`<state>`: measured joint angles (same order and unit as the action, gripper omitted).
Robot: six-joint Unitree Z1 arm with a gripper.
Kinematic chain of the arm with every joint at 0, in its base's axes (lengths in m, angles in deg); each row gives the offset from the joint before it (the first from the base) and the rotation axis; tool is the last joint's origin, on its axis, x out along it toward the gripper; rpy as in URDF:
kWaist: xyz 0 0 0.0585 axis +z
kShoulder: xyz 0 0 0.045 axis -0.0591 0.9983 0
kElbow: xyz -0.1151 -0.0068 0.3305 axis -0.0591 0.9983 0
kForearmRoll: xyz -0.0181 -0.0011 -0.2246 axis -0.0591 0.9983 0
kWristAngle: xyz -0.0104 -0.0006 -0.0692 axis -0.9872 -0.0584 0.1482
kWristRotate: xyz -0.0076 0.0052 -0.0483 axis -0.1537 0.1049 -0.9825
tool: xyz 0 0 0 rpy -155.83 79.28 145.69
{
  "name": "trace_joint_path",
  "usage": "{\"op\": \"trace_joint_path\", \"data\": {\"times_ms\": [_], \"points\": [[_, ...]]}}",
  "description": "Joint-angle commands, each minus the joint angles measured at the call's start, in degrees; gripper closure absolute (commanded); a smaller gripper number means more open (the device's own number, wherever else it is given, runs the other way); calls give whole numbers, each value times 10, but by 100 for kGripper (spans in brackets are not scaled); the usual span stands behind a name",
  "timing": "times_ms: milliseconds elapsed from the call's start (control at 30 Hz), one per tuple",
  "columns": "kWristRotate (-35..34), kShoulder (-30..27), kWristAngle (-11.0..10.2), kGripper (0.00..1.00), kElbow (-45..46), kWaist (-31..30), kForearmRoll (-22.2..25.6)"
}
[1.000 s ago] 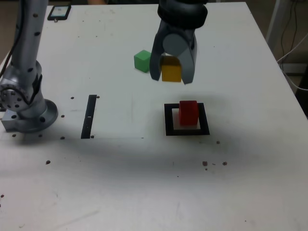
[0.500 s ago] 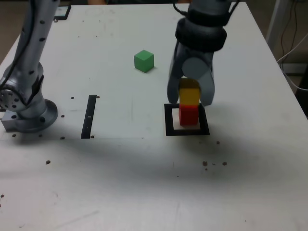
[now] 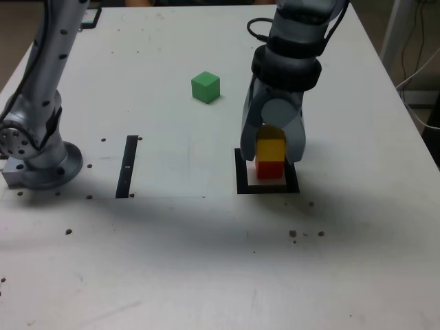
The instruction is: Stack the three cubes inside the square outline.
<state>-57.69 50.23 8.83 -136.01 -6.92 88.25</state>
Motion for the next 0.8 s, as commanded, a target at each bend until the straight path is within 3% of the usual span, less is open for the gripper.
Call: {"op": "trace_joint_path", "data": {"times_ms": [0, 300, 467, 767], "points": [[-1, -5, -4, 51, 4, 1, -1], [-1, -3, -18, 45, 8, 1, -7], [1, -1, -15, 40, 7, 2, -13], [1, -1, -19, 12, 15, 2, -14]]}}
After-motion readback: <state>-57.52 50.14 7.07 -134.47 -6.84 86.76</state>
